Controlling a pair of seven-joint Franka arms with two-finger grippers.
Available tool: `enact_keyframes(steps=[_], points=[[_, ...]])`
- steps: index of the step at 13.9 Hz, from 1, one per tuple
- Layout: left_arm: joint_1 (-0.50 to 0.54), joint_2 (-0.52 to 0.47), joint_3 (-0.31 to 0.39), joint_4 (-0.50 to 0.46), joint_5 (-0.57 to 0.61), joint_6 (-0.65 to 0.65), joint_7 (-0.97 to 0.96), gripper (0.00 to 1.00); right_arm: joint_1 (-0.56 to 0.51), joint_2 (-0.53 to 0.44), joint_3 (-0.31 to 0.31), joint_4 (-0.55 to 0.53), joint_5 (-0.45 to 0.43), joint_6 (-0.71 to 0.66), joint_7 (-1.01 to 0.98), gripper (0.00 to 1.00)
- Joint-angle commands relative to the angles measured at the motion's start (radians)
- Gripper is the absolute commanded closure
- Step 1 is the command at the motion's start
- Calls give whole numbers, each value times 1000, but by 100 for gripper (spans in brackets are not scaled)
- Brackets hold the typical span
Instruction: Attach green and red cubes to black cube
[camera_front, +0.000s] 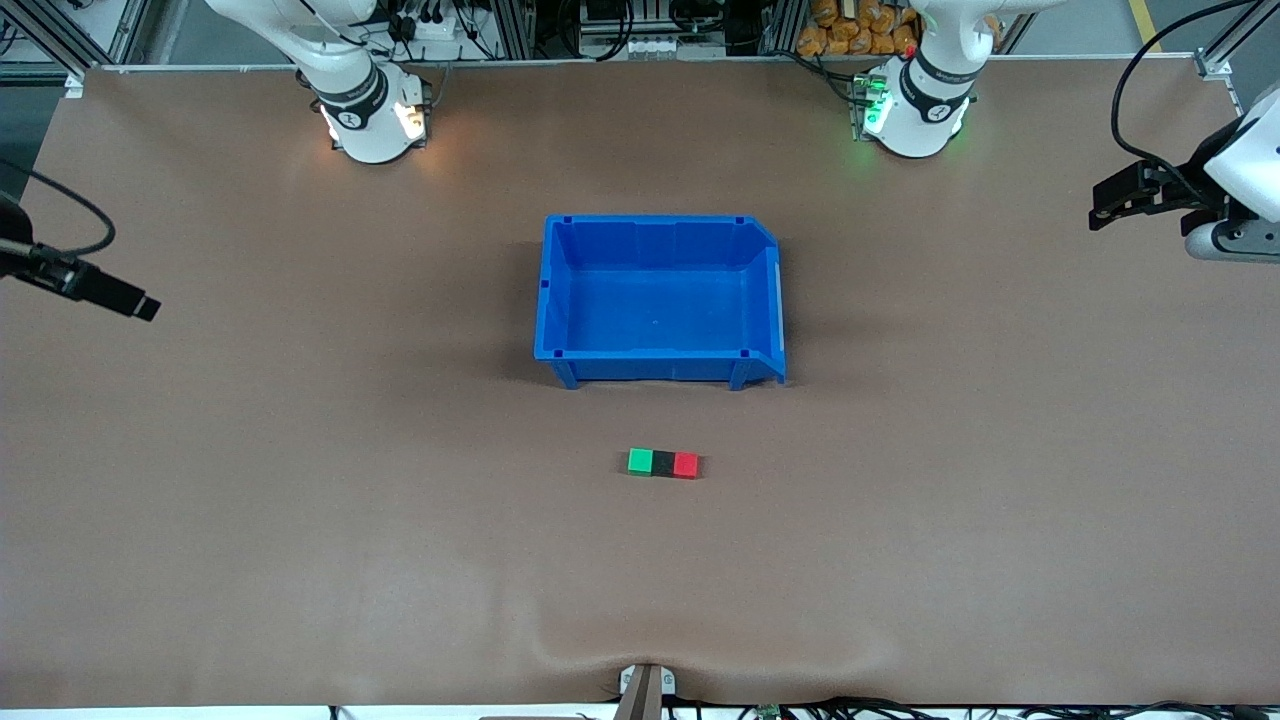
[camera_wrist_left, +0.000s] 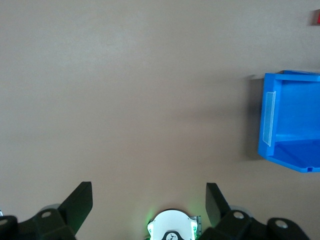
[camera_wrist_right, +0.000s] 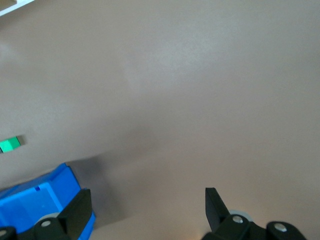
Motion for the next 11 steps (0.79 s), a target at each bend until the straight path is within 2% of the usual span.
enact_keyframes(steps=[1,2,4,7,11], points=[[3,-4,-2,13,-12,-19,19,0,-33,-82,26,-102,-23,13,-79,0],[3,-4,-2,13,-12,-19,19,0,-30,-96,25,-113,-23,8,-93,0],[1,-4,-2,13,-12,-19,19,0,-29,-157,20,-206,-18,37,-99,0],[1,-4,-2,13,-12,-19,19,0,-22,-249,-29,-362,-5,130,-171,0],[3,-4,-2,14,-41,-17,19,0,43,-282,-128,-396,32,145,-292,0]])
